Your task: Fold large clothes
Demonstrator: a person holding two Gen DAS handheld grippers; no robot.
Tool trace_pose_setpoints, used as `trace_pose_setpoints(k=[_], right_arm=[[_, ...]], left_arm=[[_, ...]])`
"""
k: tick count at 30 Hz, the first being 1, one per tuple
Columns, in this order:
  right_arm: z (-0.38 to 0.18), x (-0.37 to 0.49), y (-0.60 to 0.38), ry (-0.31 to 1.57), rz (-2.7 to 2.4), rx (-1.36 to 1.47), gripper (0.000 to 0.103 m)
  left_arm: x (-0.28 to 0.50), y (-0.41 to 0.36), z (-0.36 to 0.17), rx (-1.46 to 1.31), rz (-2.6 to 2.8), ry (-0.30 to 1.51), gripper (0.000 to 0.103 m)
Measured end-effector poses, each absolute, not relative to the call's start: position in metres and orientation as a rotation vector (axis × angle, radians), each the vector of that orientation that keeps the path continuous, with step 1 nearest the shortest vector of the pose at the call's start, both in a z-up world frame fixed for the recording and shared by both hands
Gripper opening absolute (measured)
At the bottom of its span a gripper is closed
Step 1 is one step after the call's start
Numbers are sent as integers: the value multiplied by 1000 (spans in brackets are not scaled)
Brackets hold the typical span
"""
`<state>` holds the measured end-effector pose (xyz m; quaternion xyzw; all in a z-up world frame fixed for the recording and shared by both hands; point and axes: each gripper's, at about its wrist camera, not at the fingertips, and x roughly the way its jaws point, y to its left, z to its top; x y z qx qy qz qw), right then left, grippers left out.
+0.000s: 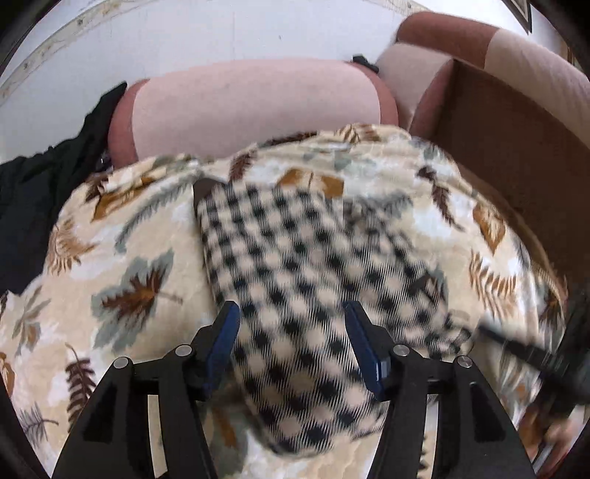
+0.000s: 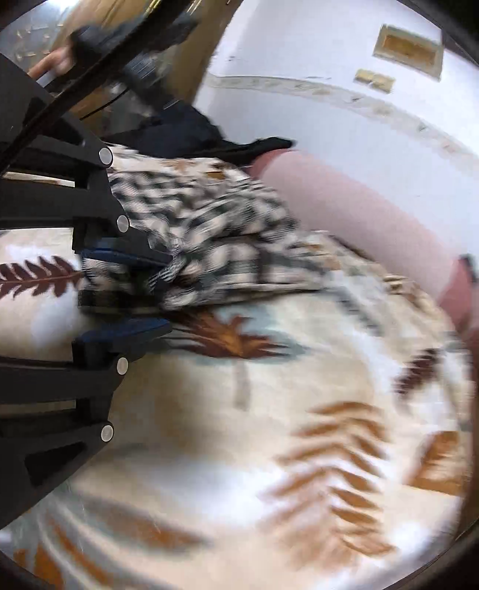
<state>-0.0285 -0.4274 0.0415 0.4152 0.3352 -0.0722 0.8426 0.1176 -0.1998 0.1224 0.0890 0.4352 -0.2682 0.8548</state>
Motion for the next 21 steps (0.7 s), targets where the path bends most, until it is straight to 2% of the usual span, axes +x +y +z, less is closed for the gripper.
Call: trace_pose_setpoints(k=[3, 6, 11, 12, 13, 15, 18, 21], right_arm=[[70, -3, -418, 649, -130, 718, 35], [76, 46, -402, 692, 16, 671, 42], [43, 124, -388, 827, 36, 667, 44], [36, 129, -388, 837, 49, 692, 41], [33, 133, -388, 834, 71, 721, 23], [36, 137, -390, 810, 91, 765, 17], [53, 123, -401, 751, 48, 752, 14], [64, 104, -417, 707, -16, 741, 13]], left_arm=[[104, -196, 105, 200, -589, 935, 58], [97, -199, 92, 211, -584, 954, 58], [88, -207, 76, 243, -568, 983, 58], [85, -209, 76, 263, -562, 975, 58], [83, -211, 77, 284, -562, 964, 58], [79, -210, 84, 287, -573, 941, 58], [78, -204, 97, 253, -576, 896, 58], [86, -203, 89, 234, -572, 927, 58]])
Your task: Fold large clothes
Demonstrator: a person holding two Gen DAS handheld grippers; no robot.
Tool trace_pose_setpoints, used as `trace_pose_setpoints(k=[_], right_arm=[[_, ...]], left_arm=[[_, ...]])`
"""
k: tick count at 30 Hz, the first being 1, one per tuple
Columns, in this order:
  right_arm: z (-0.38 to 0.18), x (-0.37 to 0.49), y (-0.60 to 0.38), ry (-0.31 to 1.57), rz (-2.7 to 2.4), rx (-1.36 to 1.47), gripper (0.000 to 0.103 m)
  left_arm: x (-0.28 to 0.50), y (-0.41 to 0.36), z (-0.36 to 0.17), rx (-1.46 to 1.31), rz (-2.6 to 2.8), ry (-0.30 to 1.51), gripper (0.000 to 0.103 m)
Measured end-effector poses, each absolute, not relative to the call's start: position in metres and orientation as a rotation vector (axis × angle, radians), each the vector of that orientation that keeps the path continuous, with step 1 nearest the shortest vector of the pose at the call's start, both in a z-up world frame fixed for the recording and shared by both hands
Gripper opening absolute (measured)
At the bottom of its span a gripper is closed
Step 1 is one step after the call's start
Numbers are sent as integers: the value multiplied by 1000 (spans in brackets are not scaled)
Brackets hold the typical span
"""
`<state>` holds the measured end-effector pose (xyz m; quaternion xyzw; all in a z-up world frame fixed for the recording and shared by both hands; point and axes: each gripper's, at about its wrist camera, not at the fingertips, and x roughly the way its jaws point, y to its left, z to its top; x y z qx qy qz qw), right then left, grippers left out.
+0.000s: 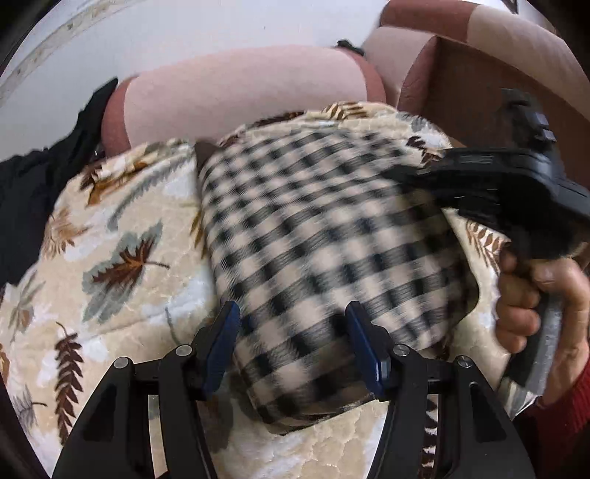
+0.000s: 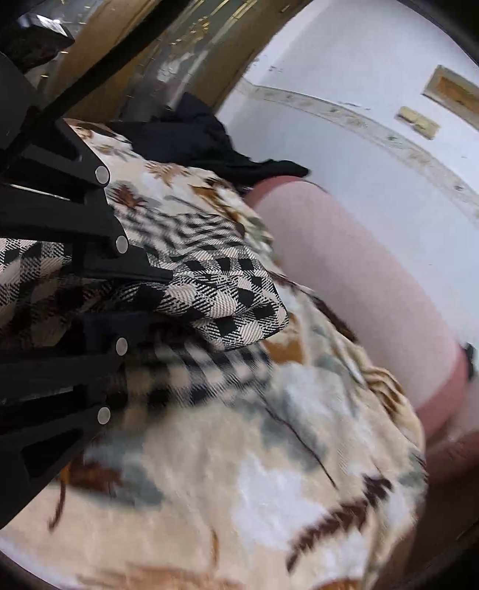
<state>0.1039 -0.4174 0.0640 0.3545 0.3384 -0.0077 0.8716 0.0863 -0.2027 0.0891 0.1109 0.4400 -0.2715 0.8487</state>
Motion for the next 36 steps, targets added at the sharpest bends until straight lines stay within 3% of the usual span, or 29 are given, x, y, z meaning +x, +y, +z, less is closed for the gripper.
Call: trace_pose_setpoints(k=[5, 10, 15, 24, 26, 27, 32, 36], right_arm=[[39, 97, -436, 789, -85, 737, 14], [42, 91, -435, 809, -135, 654, 38], [76, 60, -432, 746, -122, 600, 38], [33, 31, -375, 1011, -53, 424, 49], [29, 24, -373, 1044, -17, 452, 34], [30, 21, -373, 1051, -5, 464, 16], [40, 5, -374, 1088, -123, 405, 7], [34, -2, -380, 1079, -337, 255, 7]], left_arm=[[89, -205, 53, 233, -558, 1026, 58], [87, -200, 46, 227, -553, 1056, 58], [78, -183, 67, 123, -599, 1065, 56], [69, -165, 82, 114, -536, 991, 56], [73, -169, 73, 181, -517, 1012, 56], [72, -172, 66, 222, -502, 1026, 54], [68, -178, 46, 301, -446, 1051, 53], [57, -182, 48, 356, -442, 1012, 51]])
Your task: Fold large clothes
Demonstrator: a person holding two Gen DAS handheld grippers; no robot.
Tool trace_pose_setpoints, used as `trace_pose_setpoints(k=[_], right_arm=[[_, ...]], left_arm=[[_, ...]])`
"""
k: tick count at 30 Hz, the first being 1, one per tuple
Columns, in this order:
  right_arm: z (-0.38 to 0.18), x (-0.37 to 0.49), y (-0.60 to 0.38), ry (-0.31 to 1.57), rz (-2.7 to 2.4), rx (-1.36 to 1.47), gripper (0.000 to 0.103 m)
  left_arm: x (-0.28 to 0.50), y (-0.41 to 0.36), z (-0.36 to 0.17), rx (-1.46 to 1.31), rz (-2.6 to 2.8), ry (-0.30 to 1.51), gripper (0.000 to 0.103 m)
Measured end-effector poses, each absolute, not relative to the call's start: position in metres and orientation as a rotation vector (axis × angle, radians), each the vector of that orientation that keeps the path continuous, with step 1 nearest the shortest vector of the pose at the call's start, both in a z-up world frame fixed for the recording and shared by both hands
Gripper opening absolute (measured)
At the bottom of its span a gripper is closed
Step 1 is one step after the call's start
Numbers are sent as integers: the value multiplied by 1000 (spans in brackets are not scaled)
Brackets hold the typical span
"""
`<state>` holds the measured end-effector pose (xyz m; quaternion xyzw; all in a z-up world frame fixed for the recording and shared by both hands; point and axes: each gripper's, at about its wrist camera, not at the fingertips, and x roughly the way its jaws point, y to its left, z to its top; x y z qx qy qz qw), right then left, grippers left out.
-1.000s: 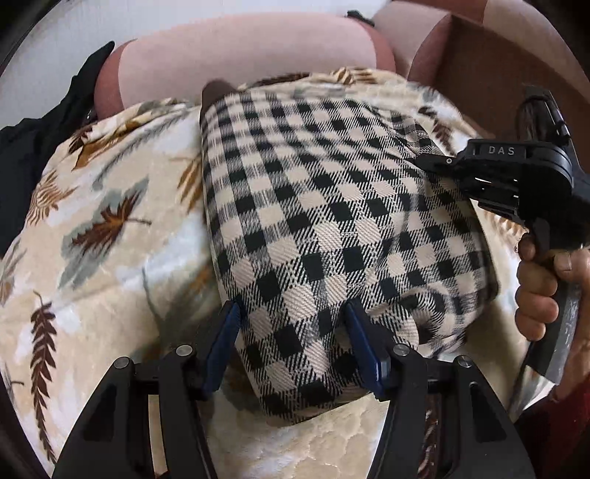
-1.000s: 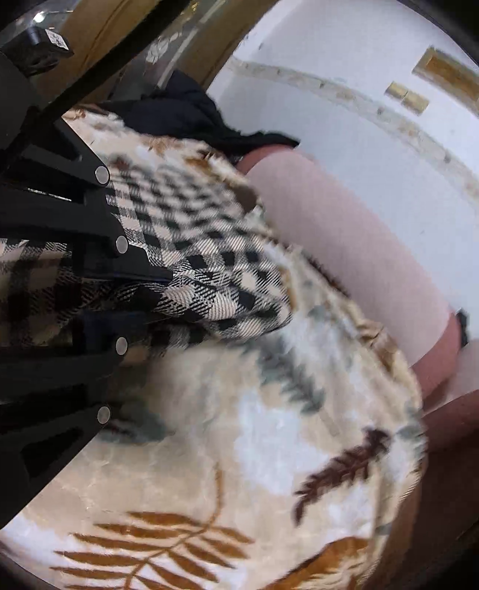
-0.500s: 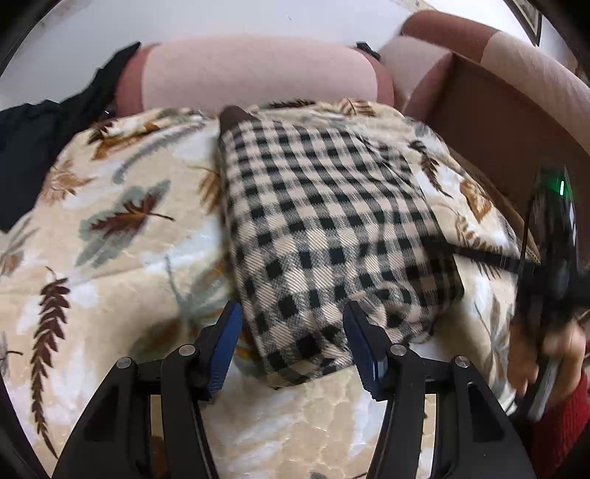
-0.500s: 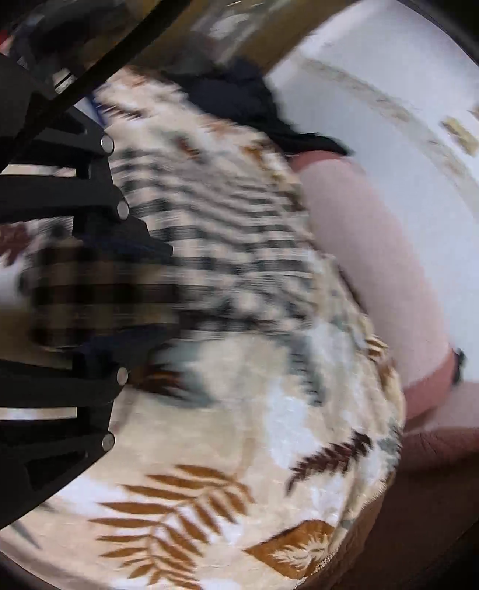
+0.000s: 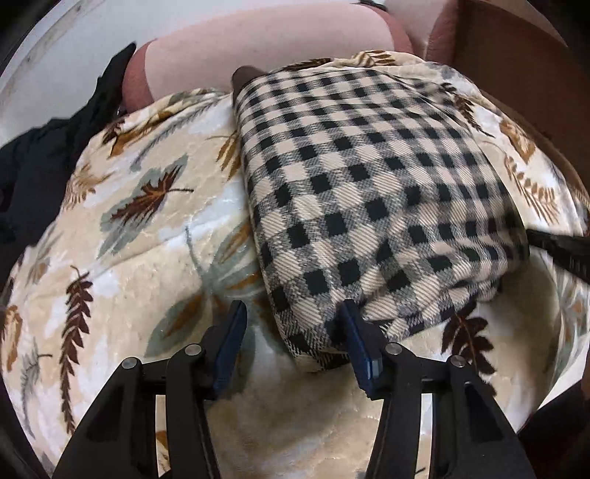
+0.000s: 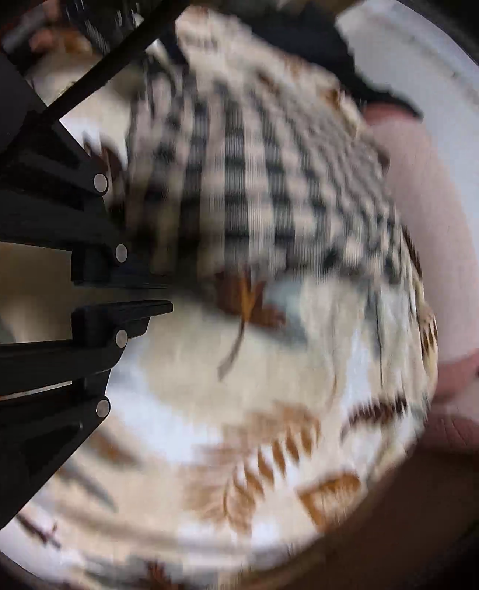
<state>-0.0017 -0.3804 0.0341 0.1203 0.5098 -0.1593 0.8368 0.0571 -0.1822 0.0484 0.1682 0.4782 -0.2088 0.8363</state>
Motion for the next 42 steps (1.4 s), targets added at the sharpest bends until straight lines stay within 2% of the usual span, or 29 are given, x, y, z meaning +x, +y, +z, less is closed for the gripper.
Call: trace_pose_setpoints(k=[4, 7, 12, 15, 19, 28, 30, 35, 38, 42], right_arm=[[74, -16, -378, 852, -160, 354, 7], [84, -14, -357, 787, 24, 393, 7], [58, 15, -317, 882, 172, 433, 7], [32, 27, -296, 1025, 282, 458, 7], [9, 18, -262, 1174, 353, 316, 7], [74, 20, -276, 811, 243, 338, 7], [69, 31, -275, 836, 221, 350, 7], [26, 67, -255, 1031, 271, 419, 7], [27, 53, -252, 1021, 297, 369, 8], [33, 26, -273, 1010, 299, 466, 10]], left_arm=[[50, -171, 58, 309, -475, 1010, 50], [47, -154, 65, 227, -490, 1022, 50], [40, -130, 77, 175, -437, 987, 50], [41, -116, 84, 133, -416, 986, 50], [41, -102, 91, 112, -380, 970, 50], [38, -89, 102, 141, -270, 902, 55], [38, -88, 102, 161, -243, 899, 55], [39, -81, 100, 171, -205, 902, 55], [38, -80, 99, 170, -197, 902, 56], [35, -84, 100, 196, -204, 901, 56]])
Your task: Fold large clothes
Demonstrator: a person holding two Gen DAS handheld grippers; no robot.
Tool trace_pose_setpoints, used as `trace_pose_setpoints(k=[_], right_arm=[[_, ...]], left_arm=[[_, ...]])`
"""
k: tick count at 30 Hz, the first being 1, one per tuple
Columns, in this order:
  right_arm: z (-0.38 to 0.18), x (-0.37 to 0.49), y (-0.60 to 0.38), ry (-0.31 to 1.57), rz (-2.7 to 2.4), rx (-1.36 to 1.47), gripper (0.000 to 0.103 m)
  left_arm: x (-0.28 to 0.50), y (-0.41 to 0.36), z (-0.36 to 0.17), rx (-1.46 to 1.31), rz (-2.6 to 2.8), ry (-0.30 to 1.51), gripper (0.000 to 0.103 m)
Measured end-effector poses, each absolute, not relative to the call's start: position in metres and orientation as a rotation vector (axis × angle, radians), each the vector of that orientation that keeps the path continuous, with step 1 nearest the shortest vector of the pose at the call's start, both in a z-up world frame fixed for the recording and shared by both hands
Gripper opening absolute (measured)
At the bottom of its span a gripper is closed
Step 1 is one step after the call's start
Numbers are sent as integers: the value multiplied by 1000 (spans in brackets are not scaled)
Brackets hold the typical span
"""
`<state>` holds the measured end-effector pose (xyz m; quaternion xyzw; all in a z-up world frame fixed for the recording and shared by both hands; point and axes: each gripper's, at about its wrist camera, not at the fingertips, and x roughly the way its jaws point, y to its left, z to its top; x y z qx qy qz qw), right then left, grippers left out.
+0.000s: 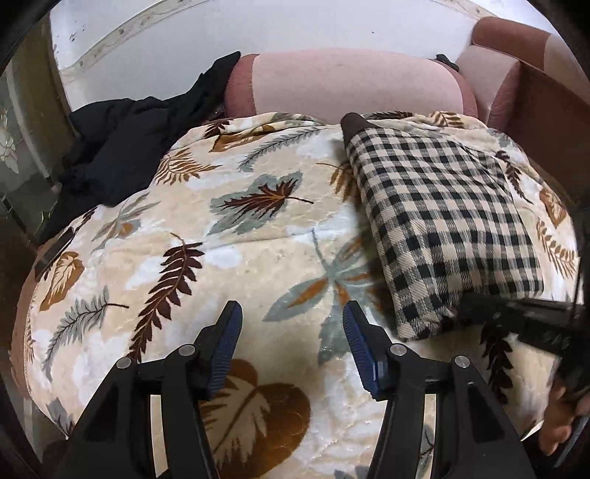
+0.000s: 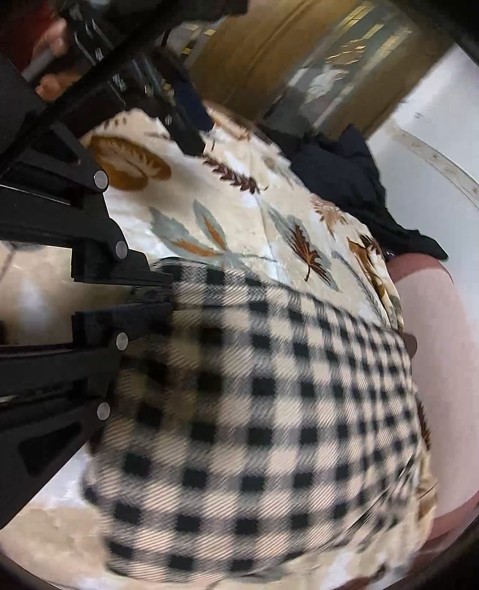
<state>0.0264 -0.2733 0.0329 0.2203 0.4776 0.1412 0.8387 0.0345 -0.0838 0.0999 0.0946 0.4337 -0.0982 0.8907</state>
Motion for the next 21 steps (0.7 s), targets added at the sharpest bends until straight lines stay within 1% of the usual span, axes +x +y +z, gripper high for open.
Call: trace_pose_setpoints(k=[2, 3, 4, 5, 6, 10, 18, 21], right_arm=[[43, 16, -282, 981, 246, 453, 10], [50, 11, -286, 962, 204, 429, 13], [59, 6, -288, 938, 157, 401, 21], [66, 3, -289, 920, 127, 387, 26], [74, -3, -292, 898, 96, 380, 34], [92, -24, -302, 860, 50, 397, 37], [79, -50, -314, 854, -88, 349, 38], [73, -53, -315, 858, -117, 351, 38]], left_arm=[[30, -87, 102, 201, -210, 895, 56], [28, -89, 103, 204, -214, 892, 56], [25, -91, 104, 209, -218, 888, 56], [22, -94, 105, 217, -219, 883, 58], [20, -96, 107, 226, -222, 878, 59], [8, -101, 114, 254, -229, 847, 60], [-11, -102, 127, 245, -216, 784, 75], [-17, -100, 133, 234, -202, 752, 77]])
